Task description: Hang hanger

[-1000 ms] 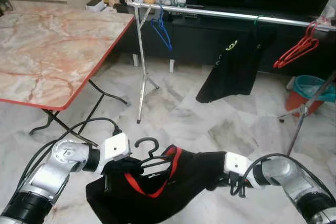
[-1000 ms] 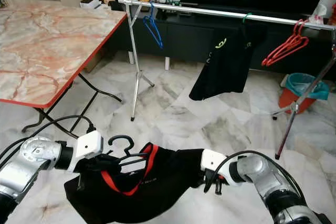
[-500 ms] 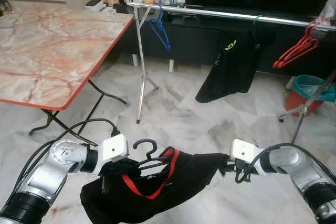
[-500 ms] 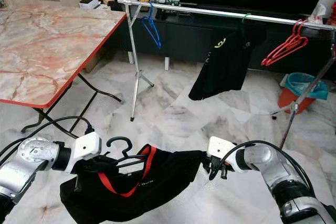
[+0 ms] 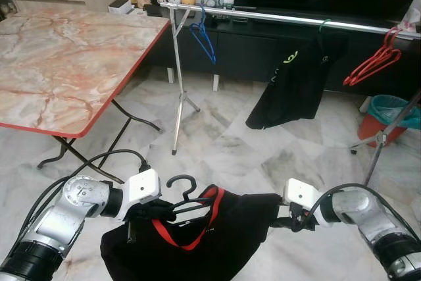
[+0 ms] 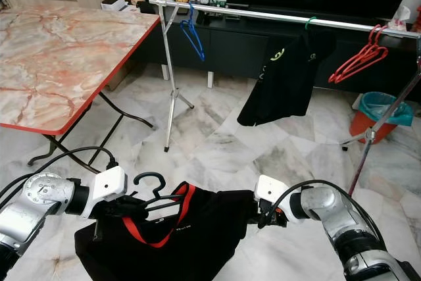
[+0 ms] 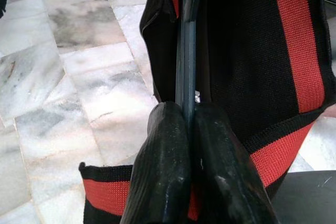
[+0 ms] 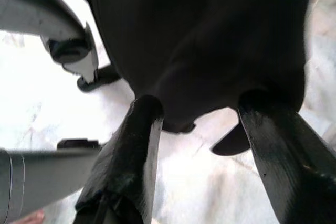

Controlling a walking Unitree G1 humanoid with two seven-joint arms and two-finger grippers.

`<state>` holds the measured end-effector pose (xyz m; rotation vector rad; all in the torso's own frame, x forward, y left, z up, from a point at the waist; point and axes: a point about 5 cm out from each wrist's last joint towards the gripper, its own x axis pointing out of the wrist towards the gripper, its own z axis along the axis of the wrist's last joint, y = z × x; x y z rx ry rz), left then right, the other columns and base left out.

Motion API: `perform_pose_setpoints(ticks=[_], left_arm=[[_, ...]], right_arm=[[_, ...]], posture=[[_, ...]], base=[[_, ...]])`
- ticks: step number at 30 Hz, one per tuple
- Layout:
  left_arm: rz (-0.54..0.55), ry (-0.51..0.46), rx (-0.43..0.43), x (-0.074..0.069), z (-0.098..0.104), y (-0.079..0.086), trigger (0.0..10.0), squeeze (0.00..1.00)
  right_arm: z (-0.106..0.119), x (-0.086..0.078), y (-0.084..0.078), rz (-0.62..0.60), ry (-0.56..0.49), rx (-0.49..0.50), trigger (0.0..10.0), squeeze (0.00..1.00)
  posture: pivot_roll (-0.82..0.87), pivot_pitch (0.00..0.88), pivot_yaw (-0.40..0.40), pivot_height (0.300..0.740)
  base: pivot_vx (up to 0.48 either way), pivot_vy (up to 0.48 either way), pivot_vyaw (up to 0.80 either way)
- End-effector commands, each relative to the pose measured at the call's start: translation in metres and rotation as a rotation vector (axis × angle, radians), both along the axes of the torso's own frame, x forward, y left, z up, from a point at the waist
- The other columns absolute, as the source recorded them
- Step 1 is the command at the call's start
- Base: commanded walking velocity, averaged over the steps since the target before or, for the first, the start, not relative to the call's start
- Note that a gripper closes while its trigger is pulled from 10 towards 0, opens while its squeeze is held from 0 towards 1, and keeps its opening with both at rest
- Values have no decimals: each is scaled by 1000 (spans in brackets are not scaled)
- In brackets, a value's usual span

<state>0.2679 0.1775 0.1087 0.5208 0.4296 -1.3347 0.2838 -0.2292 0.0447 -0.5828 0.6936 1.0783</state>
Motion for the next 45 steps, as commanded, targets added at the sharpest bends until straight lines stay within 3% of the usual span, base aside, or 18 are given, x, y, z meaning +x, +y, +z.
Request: perform_pose_setpoints(ticks=[1, 13, 23, 33, 45], left_arm=[[-22, -21, -2, 1, 5, -5, 10000, 0], [-33, -14, -10, -1, 4, -8, 10000, 0], [-37, -14, -10, -1, 3, -9, 10000, 0], [-42, -9, -10, -2, 2, -9, 10000, 0], [-45, -6, -9, -2, 2, -9, 10000, 0]], right_arm=[[-2, 1, -1, 3, -3, -25, 10000, 0], [-2, 10, 9, -61, -110, 4, 10000, 0], [12, 18, -10, -42, -179, -123, 10000, 0], [6, 9, 2, 41, -68, -14, 10000, 0], [-1, 4, 8, 84, 9, 0, 10000, 0]], posture=[[106, 0, -29, 740], [112, 0, -29, 740], [102, 0, -32, 740], [111, 0, -34, 740], [114, 0, -34, 740]], base=[[0, 0, 0], [0, 0, 0], [0, 0, 0], [0, 0, 0], [0, 0, 0]])
